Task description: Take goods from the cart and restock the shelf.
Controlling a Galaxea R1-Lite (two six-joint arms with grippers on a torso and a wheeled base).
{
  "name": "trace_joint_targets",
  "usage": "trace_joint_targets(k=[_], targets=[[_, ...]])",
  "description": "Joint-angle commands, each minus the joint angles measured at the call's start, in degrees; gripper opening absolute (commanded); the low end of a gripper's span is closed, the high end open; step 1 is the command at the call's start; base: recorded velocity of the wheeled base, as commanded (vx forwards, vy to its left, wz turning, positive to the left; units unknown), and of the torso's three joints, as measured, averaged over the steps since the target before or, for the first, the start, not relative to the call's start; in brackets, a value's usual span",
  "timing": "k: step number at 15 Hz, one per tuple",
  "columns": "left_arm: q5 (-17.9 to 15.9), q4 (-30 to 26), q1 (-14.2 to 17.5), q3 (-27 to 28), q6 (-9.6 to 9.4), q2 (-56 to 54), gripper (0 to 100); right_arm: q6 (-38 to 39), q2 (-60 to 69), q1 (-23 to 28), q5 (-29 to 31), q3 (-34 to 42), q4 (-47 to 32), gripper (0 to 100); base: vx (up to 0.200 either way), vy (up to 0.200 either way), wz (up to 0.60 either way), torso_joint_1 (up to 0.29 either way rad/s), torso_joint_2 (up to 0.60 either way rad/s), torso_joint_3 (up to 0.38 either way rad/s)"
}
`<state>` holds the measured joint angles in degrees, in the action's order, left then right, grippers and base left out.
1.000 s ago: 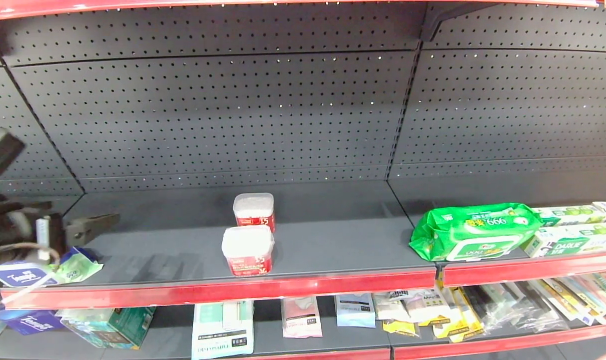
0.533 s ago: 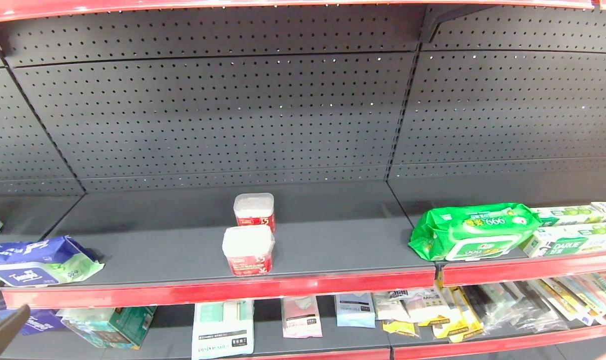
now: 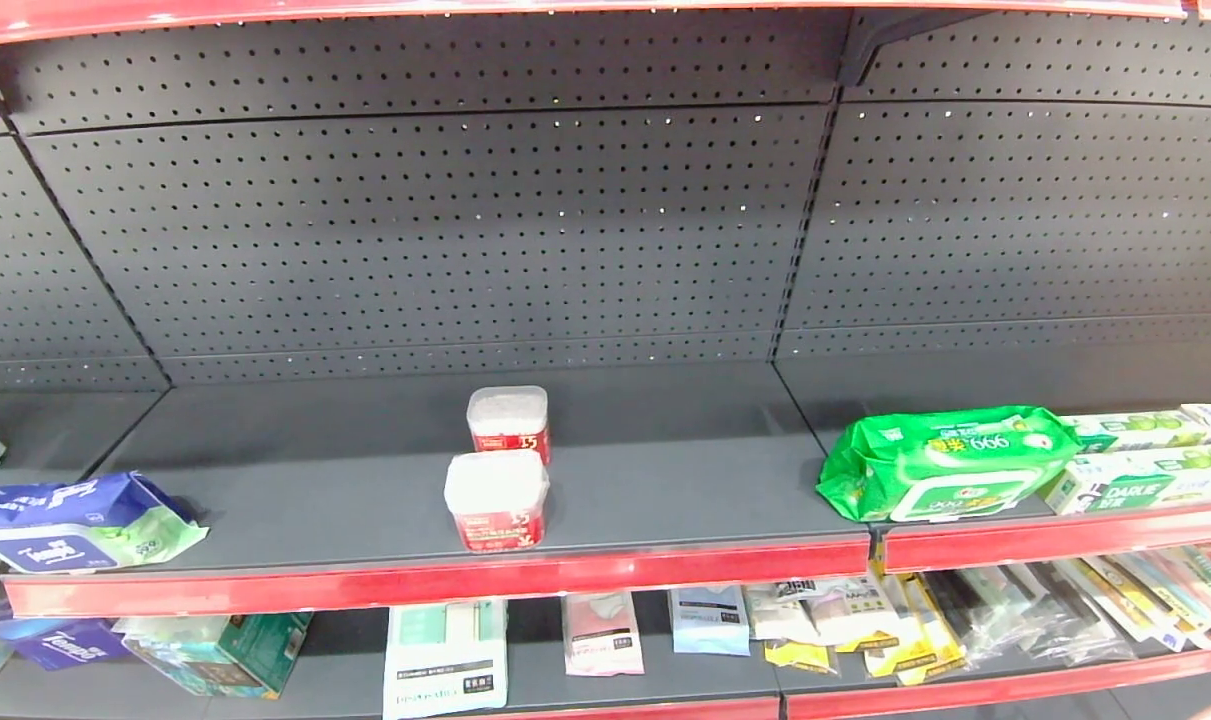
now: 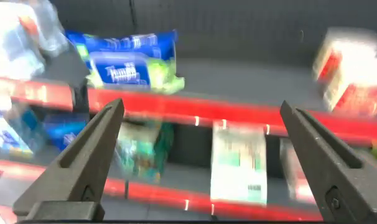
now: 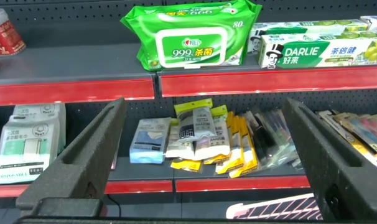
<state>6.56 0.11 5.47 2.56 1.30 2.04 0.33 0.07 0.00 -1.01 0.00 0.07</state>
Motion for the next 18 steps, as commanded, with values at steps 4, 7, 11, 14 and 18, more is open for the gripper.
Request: trace_joint_targets(k=[4,7,11,14,18], targets=[[-1.37,0.15,0.06,-1.59,-0.07,-2.04,100,-0.42,-0.07,0.0,-0.22,0.0,0.01,100,0.0,0.0,0.0,0.0,0.0,0.0],[-1.64,0.15,0.06,-1.59,-0.34,-2.04,100,-0.86,-0.07,0.0,-0.31,0.0,0.01,100,0.0,0.0,0.6,0.004,0.0,-0.001],[-1.81,0.15,0.06,-1.59,-0.51,-2.04,100,-0.77,-0.07,0.0,-0.31,0.0,0.01,100,0.0,0.0,0.6,0.01,0.0,0.0],[-2.16,0.15,0.06,-1.59,-0.51,-2.04,100,-0.42,-0.07,0.0,-0.22,0.0,0.01,100,0.0,0.0,0.2,0.004,0.0,-0.002],[-3.57,0.07,0.06,-2.47,0.54,-2.04,100,-0.5,-0.07,0.0,-0.22,0.0,0.01,100,0.0,0.0,0.0,0.0,0.0,0.0]])
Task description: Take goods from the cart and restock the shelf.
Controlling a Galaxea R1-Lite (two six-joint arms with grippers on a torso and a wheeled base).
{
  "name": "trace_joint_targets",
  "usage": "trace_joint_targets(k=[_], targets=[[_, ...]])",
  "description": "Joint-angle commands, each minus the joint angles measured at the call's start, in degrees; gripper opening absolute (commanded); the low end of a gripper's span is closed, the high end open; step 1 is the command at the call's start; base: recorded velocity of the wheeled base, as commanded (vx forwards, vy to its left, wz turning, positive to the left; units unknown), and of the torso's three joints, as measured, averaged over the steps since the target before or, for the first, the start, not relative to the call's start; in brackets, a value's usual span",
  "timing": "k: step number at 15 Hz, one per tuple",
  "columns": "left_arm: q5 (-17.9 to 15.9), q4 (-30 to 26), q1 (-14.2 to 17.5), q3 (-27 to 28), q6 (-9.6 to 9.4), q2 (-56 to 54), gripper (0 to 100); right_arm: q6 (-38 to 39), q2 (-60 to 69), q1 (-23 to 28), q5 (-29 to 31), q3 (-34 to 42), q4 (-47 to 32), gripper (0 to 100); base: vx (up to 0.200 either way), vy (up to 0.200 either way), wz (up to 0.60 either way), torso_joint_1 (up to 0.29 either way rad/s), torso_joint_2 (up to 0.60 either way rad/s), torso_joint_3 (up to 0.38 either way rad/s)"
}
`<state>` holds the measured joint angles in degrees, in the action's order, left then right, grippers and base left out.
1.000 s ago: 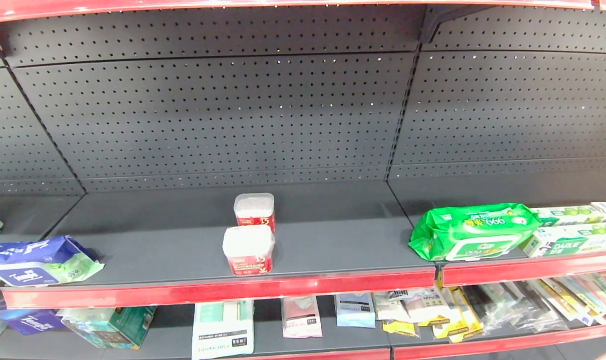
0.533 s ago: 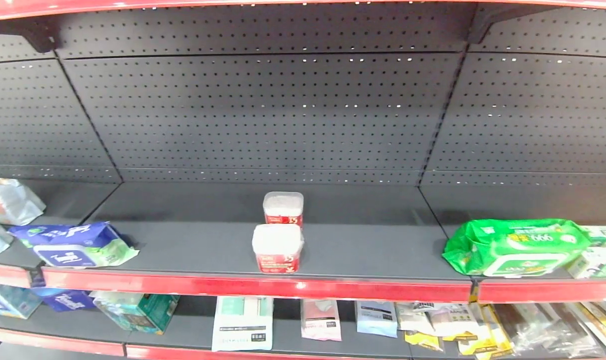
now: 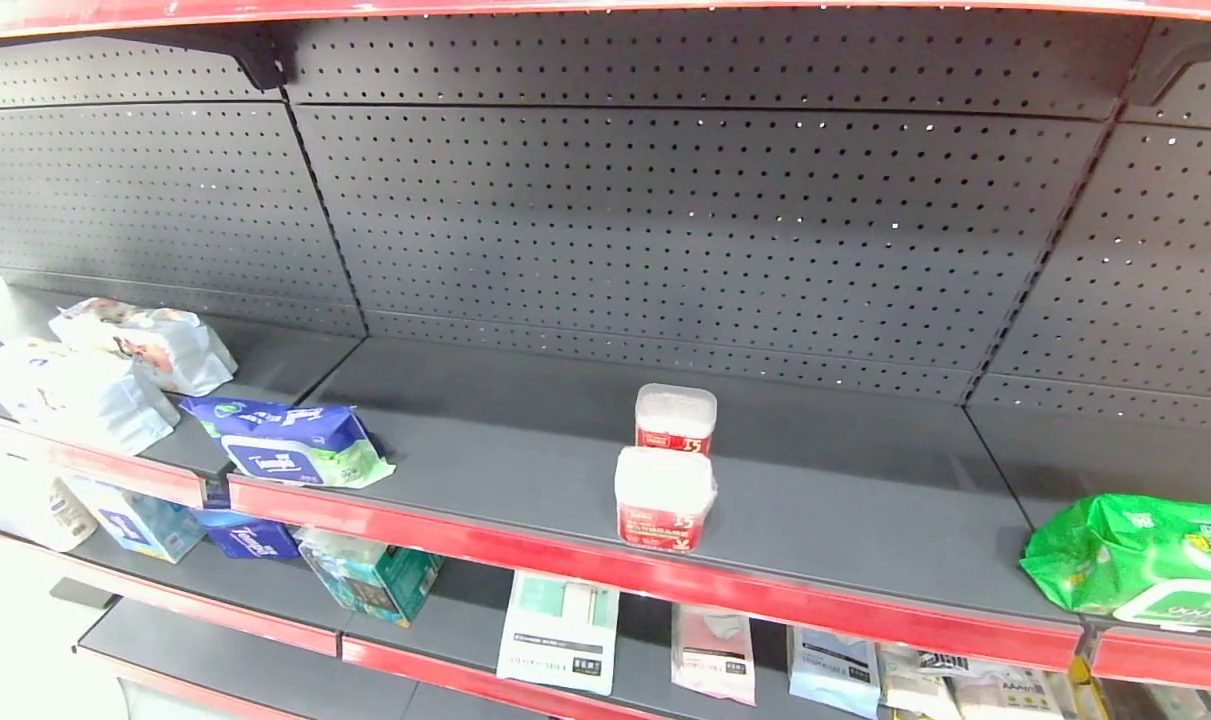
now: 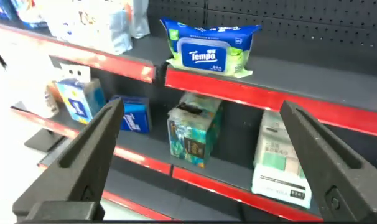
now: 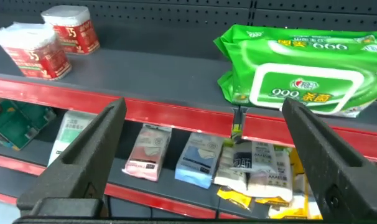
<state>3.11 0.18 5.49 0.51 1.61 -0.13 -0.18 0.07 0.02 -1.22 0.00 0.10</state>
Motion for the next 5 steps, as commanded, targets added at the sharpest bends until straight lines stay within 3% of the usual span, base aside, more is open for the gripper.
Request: trace_joint_targets(k=[1,5], targets=[[-0.3,-0.01,0.05,-0.42,0.06,0.13,100,0.01,-0.07,-0.02,-0.01,0.0,-0.01,100,0.0,0.0,0.0,0.0,0.0,0.0],[-0.47,-0.01,0.05,-0.42,-0.2,0.13,100,-0.34,-0.07,0.15,0.96,0.0,-0.1,100,0.0,0.0,0.0,0.0,0.0,0.0]])
